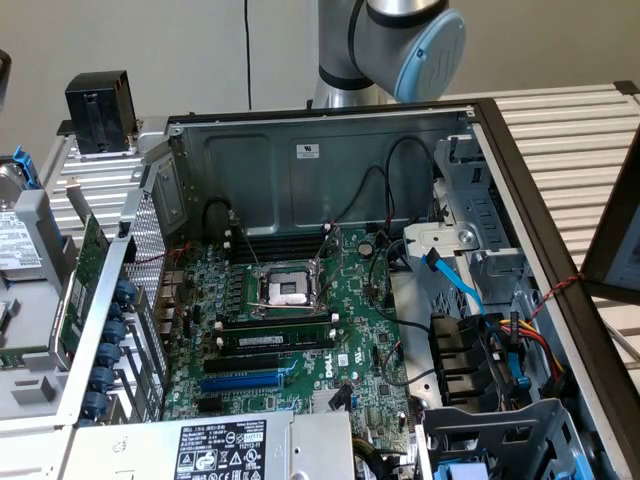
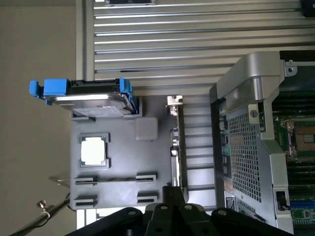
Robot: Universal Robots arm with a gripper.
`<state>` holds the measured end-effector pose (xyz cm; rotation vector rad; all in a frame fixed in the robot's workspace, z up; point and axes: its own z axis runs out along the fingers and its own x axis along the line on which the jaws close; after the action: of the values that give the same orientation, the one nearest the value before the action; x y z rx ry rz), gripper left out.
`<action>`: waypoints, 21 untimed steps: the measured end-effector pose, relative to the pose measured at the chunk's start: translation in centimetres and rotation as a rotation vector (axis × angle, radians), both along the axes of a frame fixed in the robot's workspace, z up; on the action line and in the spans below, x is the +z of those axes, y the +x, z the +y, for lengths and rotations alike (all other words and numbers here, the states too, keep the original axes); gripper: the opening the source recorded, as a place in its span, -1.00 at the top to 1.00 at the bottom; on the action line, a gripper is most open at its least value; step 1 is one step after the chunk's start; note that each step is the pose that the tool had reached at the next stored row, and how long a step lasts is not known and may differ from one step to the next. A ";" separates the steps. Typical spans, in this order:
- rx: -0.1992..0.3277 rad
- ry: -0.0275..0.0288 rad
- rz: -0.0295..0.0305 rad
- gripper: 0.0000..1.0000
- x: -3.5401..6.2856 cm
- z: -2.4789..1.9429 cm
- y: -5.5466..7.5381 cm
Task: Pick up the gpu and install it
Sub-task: 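Pick up the gpu and move the gpu toward the slot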
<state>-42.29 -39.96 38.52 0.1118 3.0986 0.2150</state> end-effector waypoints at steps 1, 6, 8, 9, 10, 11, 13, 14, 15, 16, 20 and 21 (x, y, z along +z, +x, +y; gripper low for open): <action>0.000 -0.0002 -0.0006 0.79 -0.11 0.00 -0.2; 0.000 -0.0075 -0.0160 0.65 -0.43 0.00 -0.6; 0.000 -0.0135 -0.0198 0.52 -0.54 0.00 -0.7; 0.001 -0.0165 -0.0199 0.40 -0.59 0.00 -0.7; 0.001 -0.0192 -0.0202 0.40 -0.67 0.00 -0.7; 0.002 -0.0219 -0.0203 0.28 -0.77 0.00 -0.8; 0.004 -0.0298 -0.0202 0.15 -0.92 0.00 -0.8; 0.005 -0.0345 -0.0206 0.15 -0.99 0.00 -0.8; 0.005 -0.0380 -0.0207 0.15 -1.08 0.00 -0.8; 0.006 -0.0407 -0.0208 0.15 -1.17 0.00 -0.8; 0.006 -0.0442 -0.0295 0.15 -1.64 0.00 -0.9; 0.005 -0.0445 -0.0333 0.15 -1.77 0.00 -0.9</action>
<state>-43.15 -39.96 36.75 0.0975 3.0686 0.1463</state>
